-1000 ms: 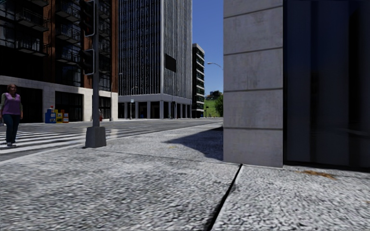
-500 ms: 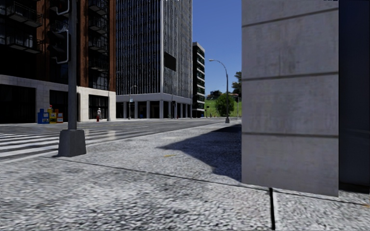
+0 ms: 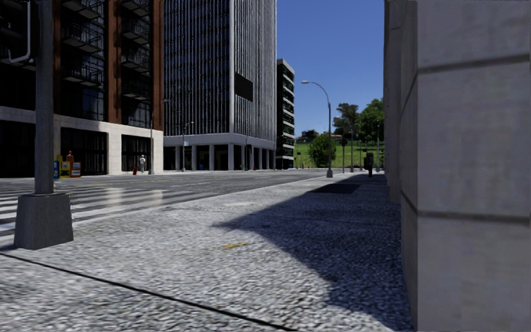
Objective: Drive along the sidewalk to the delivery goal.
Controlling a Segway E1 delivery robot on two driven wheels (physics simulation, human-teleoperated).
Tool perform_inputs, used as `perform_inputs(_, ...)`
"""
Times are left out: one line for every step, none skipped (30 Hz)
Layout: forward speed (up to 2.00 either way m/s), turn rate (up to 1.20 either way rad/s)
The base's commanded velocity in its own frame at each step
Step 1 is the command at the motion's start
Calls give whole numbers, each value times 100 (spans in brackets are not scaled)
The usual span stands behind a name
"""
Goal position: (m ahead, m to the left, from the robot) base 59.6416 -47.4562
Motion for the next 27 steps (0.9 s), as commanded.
perform_inputs(200,0)
perform_inputs(200,0)
perform_inputs(200,0)
perform_inputs(200,0)
perform_inputs(200,0)
perform_inputs(200,0)
perform_inputs(200,0)
perform_inputs(200,0)
perform_inputs(200,0)
perform_inputs(200,-1)
perform_inputs(200,-19)
perform_inputs(200,-34)
perform_inputs(200,-34)
perform_inputs(200,-40)
perform_inputs(200,-41)
perform_inputs(200,-41)
perform_inputs(200,-41)
perform_inputs(200,-41)
perform_inputs(200,-41)
perform_inputs(200,-41)
perform_inputs(200,-41)
perform_inputs(200,-41)
perform_inputs(200,-41)
perform_inputs(200,-41)
perform_inputs(200,-41)
perform_inputs(200,-41)
perform_inputs(200,-41)
